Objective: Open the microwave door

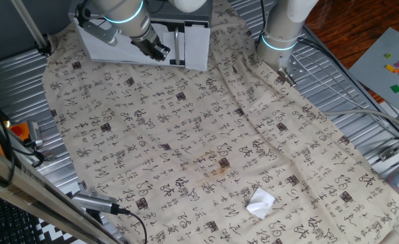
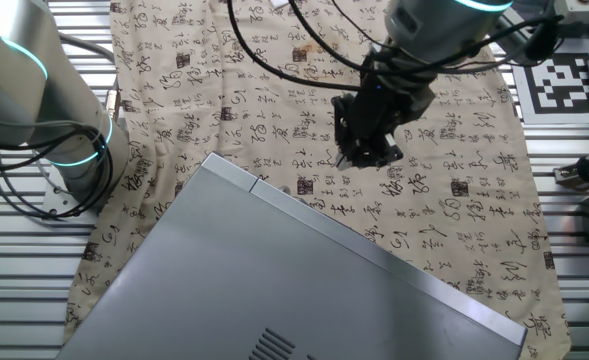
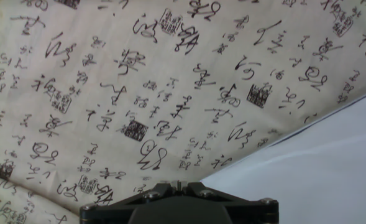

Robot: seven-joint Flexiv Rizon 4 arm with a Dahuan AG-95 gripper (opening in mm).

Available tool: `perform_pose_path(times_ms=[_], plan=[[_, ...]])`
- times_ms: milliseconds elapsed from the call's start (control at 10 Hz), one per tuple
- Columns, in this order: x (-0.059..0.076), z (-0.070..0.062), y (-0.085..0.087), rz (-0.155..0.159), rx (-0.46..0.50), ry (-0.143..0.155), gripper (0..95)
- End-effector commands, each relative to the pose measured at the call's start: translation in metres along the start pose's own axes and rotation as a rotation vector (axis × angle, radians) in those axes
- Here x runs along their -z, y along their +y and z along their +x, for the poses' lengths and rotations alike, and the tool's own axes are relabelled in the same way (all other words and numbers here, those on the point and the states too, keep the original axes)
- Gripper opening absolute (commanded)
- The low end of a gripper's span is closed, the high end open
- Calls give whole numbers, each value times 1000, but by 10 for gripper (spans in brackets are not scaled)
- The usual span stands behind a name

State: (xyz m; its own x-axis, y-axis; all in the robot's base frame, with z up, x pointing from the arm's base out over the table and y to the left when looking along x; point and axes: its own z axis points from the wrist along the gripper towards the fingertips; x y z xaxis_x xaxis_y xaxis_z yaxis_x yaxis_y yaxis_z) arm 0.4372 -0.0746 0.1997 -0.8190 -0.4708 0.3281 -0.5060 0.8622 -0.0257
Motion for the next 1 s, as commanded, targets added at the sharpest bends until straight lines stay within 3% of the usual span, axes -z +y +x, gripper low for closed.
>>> perform_pose_path(times_ms=[100,500,1000], plan=[[-1,1,0,8,8,2,0],[-1,0,0,31,-2,25,0],[-1,0,0,32,-10,24,0]])
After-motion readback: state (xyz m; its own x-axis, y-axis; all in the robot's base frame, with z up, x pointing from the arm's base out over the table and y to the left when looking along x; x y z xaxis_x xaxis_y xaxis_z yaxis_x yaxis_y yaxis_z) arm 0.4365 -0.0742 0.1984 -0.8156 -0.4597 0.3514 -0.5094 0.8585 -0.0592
